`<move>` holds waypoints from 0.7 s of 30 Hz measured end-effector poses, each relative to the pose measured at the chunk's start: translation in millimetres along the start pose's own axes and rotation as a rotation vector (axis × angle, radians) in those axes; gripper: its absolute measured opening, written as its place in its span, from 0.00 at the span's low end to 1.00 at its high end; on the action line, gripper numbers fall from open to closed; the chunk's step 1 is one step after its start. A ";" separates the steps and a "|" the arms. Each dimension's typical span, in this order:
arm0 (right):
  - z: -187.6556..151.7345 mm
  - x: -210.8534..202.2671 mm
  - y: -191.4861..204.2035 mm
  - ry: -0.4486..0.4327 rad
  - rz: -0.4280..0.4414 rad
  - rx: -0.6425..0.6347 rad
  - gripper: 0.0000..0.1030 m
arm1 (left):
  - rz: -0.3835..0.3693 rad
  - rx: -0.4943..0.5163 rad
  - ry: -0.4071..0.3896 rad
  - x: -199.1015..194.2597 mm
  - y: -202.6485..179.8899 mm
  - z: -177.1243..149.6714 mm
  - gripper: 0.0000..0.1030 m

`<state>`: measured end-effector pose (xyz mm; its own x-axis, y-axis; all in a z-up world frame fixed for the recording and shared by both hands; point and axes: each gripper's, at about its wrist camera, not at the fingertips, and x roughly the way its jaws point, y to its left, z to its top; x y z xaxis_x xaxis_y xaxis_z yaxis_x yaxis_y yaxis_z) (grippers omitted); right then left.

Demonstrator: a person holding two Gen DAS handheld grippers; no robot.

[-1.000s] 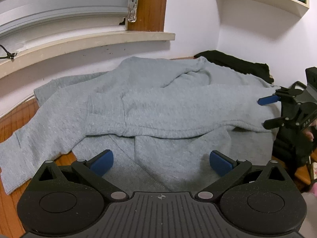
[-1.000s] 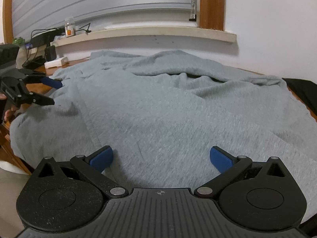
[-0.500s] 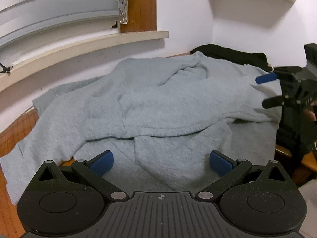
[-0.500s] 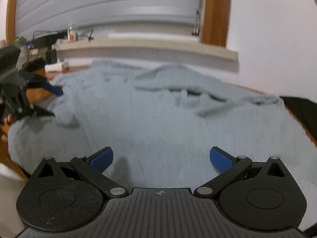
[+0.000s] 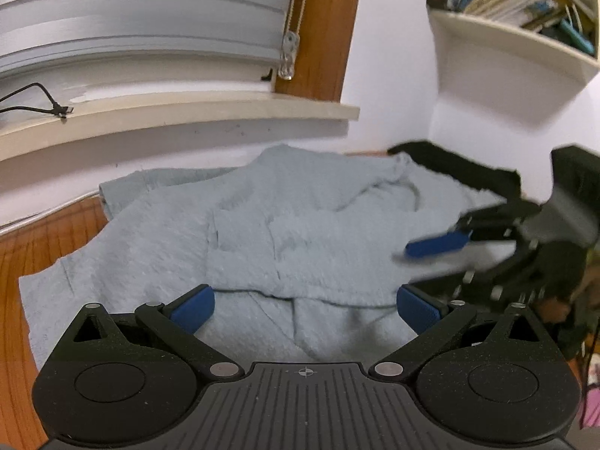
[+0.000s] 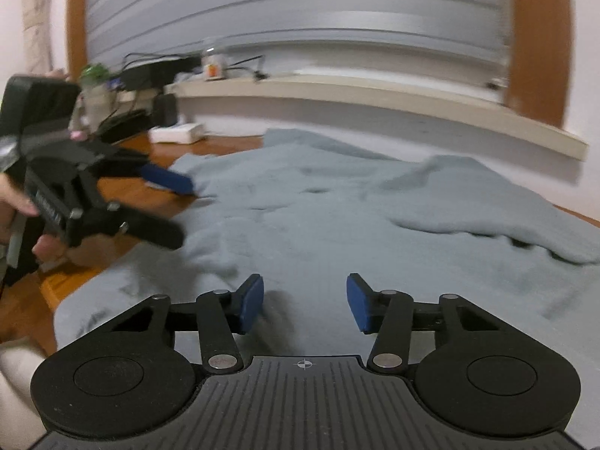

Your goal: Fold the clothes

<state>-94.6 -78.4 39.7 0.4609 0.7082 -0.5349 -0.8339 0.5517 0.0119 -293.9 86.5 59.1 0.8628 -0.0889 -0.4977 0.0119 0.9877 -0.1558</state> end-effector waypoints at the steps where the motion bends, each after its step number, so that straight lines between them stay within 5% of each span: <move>1: 1.2 3.8 4.1 0.010 0.006 -0.009 0.47 | -0.003 -0.002 -0.005 -1.1 1.4 0.7 1.00; 4: 4.5 14.3 15.0 0.040 0.021 -0.037 0.41 | -0.008 0.003 -0.005 -1.7 4.3 2.5 0.97; 10: 5.0 17.2 17.7 0.046 -0.007 -0.075 0.05 | -0.017 0.010 -0.001 0.5 4.2 0.5 0.95; 21: 2.0 -62.9 -29.4 -0.089 -0.314 -0.120 0.03 | -0.048 0.045 -0.008 15.4 -12.1 16.5 0.95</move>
<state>-98.5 -138.3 74.7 0.7211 0.5507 -0.4204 -0.6743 0.6970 -0.2437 -272.4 75.3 67.4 0.8646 -0.1356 -0.4837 0.0763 0.9871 -0.1405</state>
